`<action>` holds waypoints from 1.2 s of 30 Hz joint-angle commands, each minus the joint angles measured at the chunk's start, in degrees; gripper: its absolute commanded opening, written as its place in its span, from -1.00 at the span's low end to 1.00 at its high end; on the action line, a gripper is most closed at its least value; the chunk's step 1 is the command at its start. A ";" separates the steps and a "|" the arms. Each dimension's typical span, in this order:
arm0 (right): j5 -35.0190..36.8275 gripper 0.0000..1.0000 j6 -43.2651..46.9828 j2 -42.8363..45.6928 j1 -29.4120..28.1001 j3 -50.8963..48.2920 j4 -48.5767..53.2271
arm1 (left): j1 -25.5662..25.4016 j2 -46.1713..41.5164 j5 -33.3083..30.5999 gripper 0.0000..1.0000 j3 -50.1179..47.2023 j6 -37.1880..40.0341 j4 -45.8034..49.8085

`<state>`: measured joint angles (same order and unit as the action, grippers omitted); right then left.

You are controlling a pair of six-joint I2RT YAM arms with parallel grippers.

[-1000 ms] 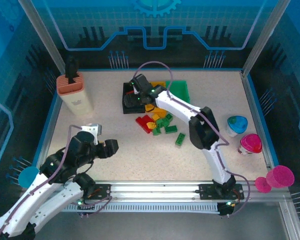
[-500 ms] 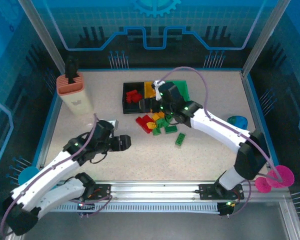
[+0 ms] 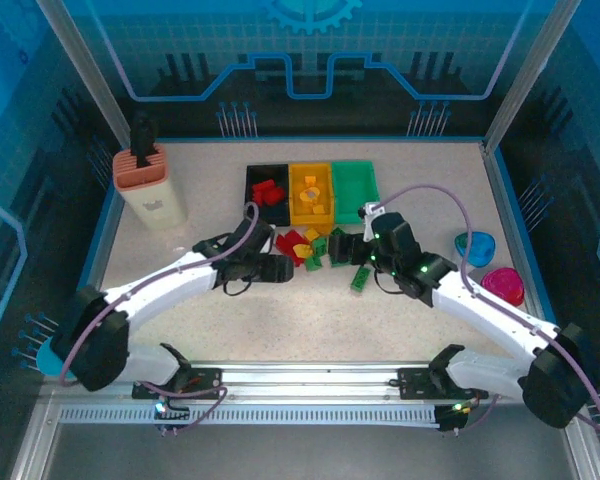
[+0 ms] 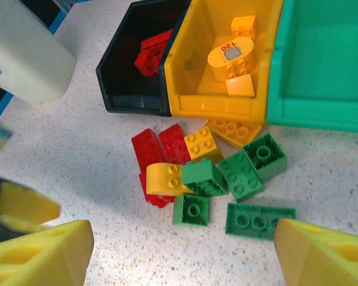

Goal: Sort the legos into containers by color
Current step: Pick up the lego from the center of the table.

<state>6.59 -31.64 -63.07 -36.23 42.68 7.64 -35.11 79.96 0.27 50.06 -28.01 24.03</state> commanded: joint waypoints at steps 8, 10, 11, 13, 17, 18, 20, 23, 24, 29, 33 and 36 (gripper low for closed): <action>-1.50 0.60 -2.28 10.13 3.21 -7.92 -0.13 | -0.27 16.16 -1.91 0.38 9.49 7.05 -3.92; -1.67 0.60 -2.36 11.82 3.91 -9.16 0.57 | -0.20 18.22 -2.49 0.39 11.31 7.99 -3.38; -1.75 0.60 -2.48 12.52 4.21 -9.77 0.93 | -0.14 19.24 -2.98 0.39 12.28 8.35 -2.94; -2.13 0.60 -2.63 13.97 5.04 -10.83 1.53 | -0.14 21.23 -3.72 0.38 14.00 9.09 -1.97; -2.79 0.60 -3.07 16.53 6.37 -12.92 2.61 | -0.04 24.66 -4.27 0.38 16.82 10.04 -0.35; -2.90 0.60 -3.17 17.11 6.72 -13.43 2.80 | 0.02 25.39 -4.23 0.38 17.44 10.13 0.02; -3.24 0.60 -3.41 18.16 7.34 -14.23 3.15 | -0.03 26.44 -4.48 0.38 18.28 10.42 0.43; -3.62 0.60 -3.52 19.41 8.08 -14.84 3.85 | -0.10 27.17 -5.17 0.37 19.08 10.77 1.01; -3.78 0.60 -3.55 19.68 8.31 -15.05 4.04 | -0.09 27.31 -5.35 0.37 19.19 10.95 1.08; -4.39 0.60 -3.94 20.09 9.03 -15.52 4.03 | -0.16 28.39 -4.13 0.29 19.90 10.80 1.88; -4.65 0.60 -4.48 20.25 9.07 -15.81 3.79 | -1.47 28.26 -3.87 0.17 19.38 9.76 2.45; -4.66 0.59 -4.66 20.44 9.07 -15.87 3.72 | -2.62 27.49 -3.89 0.13 18.20 8.88 2.34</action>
<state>2.48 -35.27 -43.55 -28.05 27.31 11.11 -36.40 107.33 -4.21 69.06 -18.04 24.58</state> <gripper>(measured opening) 0.799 0.569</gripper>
